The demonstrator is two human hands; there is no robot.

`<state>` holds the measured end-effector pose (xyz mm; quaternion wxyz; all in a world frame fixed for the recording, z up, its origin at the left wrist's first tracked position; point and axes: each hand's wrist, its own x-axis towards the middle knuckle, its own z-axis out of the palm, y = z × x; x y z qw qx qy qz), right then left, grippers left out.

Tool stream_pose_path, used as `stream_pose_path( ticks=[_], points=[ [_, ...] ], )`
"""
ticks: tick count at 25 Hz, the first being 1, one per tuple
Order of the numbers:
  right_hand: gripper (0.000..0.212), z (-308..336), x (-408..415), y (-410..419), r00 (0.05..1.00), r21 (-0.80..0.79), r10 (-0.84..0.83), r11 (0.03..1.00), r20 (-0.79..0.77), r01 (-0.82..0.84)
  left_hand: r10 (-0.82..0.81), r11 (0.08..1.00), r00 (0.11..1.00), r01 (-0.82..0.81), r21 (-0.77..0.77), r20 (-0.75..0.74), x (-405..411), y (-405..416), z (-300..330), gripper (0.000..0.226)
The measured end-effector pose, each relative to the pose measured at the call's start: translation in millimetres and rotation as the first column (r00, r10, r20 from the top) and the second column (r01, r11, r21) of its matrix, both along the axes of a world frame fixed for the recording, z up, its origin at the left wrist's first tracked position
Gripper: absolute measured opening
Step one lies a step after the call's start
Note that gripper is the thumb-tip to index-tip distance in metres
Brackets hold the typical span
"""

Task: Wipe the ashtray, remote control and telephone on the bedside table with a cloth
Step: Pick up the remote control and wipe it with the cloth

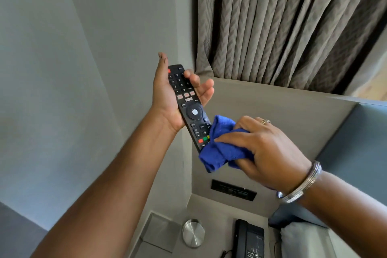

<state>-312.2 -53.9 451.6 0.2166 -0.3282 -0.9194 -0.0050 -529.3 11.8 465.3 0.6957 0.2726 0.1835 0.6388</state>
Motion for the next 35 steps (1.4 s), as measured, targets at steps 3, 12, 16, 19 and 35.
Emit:
stream_pose_path(
  ticks=[3, 12, 16, 19, 35],
  points=[
    [0.044, 0, 16, 7, 0.991, 0.062, -0.112, 0.991, -0.067, 0.116, 0.036, 0.996, 0.998, -0.032, -0.084, 0.052, -8, 1, -4, 0.065],
    [0.038, 3, 13, 9, 0.970, 0.053, -0.068, 0.995, -0.232, 0.083, -0.019, 0.998, 1.000, 0.018, -0.062, -0.014, -12, -4, -4, 0.073],
    [0.041, 41, -27, 27, 0.910, 0.162, -0.019, 0.982, -0.413, 0.094, -0.075, 0.997, 0.980, 0.078, 0.005, -0.186, 29, -2, -24, 0.071],
    [0.046, -2, -33, 22, 0.975, -0.008, -0.096, 0.995, -0.200, 0.096, -0.102, 0.993, 0.986, 0.093, -0.076, -0.129, 38, 14, -42, 0.065],
    [0.040, -532, 191, 0, 0.441, -0.857, -0.834, -0.071, 0.331, 0.510, -0.301, 0.704, 0.583, -0.398, -0.589, -0.754, 122, 60, -662, 0.054]
  ],
)
